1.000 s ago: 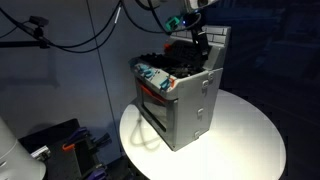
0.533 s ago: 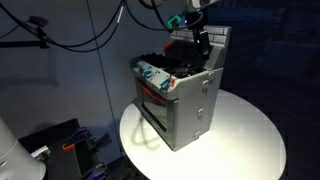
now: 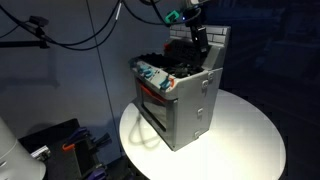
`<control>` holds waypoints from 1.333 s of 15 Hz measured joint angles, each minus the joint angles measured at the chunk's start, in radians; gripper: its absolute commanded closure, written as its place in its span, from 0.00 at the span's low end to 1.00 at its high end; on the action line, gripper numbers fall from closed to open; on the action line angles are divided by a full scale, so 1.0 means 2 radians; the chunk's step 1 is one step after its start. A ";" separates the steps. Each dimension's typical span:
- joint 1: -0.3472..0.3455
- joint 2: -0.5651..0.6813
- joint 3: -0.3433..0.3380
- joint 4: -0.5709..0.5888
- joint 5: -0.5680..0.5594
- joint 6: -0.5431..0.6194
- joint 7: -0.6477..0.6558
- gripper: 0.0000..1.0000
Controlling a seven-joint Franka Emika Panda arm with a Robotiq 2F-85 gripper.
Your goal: Press the right upper button on the stove
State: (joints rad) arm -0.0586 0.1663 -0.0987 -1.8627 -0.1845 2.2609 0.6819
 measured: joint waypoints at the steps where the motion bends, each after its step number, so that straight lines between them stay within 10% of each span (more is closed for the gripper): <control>1: 0.002 -0.005 0.000 -0.002 0.000 -0.006 -0.001 0.00; 20: 0.011 -0.150 0.025 -0.029 0.069 -0.287 -0.199 0.00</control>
State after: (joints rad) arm -0.0374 -0.1327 -0.0481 -1.9217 -0.0460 1.6871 0.2848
